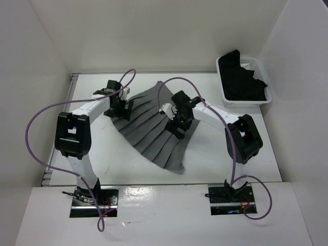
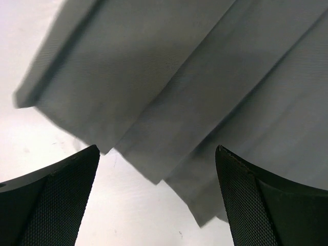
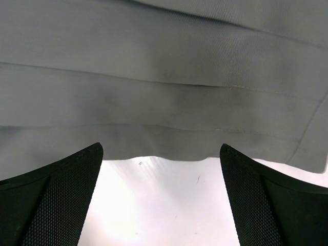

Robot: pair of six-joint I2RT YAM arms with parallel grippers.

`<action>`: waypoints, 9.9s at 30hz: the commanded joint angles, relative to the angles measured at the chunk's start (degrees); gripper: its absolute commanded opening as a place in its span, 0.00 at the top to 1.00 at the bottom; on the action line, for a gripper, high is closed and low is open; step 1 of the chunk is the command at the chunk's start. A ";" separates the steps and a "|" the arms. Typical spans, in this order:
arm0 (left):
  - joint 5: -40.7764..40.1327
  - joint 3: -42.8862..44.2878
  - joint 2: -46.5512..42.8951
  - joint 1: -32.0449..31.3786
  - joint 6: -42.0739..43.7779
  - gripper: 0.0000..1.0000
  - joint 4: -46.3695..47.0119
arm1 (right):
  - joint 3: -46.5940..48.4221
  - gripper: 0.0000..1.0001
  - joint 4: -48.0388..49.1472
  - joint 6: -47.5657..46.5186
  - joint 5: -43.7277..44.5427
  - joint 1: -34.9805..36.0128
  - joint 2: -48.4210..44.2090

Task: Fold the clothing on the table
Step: Flatten the skirt out, then fold the skirt

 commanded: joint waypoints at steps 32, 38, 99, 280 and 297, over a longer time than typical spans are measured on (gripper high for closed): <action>0.41 12.39 16.45 0.21 -0.23 0.00 2.33 | -3.10 0.01 -1.80 -2.55 -4.52 4.03 9.21; -1.26 16.88 19.70 -0.32 2.14 0.00 1.80 | -0.65 0.01 -5.50 -2.02 -10.32 8.77 9.21; 29.04 43.07 24.00 11.81 12.78 0.30 -6.47 | 36.18 0.01 2.94 9.58 -17.36 -20.40 24.23; 16.57 0.81 -9.91 1.79 16.21 1.00 2.94 | 2.80 1.00 20.26 3.35 -8.48 -21.63 -5.38; 23.34 -12.30 -24.94 0.21 27.00 0.60 -1.98 | -9.34 1.00 20.10 -9.90 -8.48 -20.58 -13.02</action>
